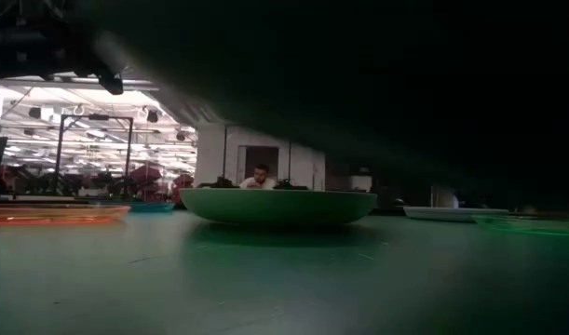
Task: Stack plastic plates
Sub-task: Stack the large dark green plate on top of the large light green plate
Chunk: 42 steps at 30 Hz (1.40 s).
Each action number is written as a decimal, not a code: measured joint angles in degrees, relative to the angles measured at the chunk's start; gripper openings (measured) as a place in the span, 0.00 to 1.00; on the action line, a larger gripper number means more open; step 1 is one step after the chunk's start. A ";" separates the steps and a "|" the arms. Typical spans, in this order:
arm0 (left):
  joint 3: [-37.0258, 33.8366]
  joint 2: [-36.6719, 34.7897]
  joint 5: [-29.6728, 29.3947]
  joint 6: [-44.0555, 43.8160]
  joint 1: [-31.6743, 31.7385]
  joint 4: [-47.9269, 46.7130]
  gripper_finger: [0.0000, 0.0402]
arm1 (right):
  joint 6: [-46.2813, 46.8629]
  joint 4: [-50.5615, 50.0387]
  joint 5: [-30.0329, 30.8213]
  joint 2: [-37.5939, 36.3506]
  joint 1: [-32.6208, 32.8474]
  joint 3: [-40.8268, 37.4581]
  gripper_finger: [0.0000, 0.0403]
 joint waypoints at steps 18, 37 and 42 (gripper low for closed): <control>0.00 0.01 -0.02 0.00 0.00 -0.02 0.09 | -14.10 5.90 -2.86 -3.45 -29.10 0.00 0.01; 0.00 0.01 -1.03 -0.06 0.00 -0.04 0.09 | -12.89 8.69 -9.71 5.86 -34.50 0.07 0.02; 0.00 0.01 -1.03 -0.02 0.02 -0.06 0.09 | -12.83 8.45 -8.45 5.86 -34.49 0.07 0.02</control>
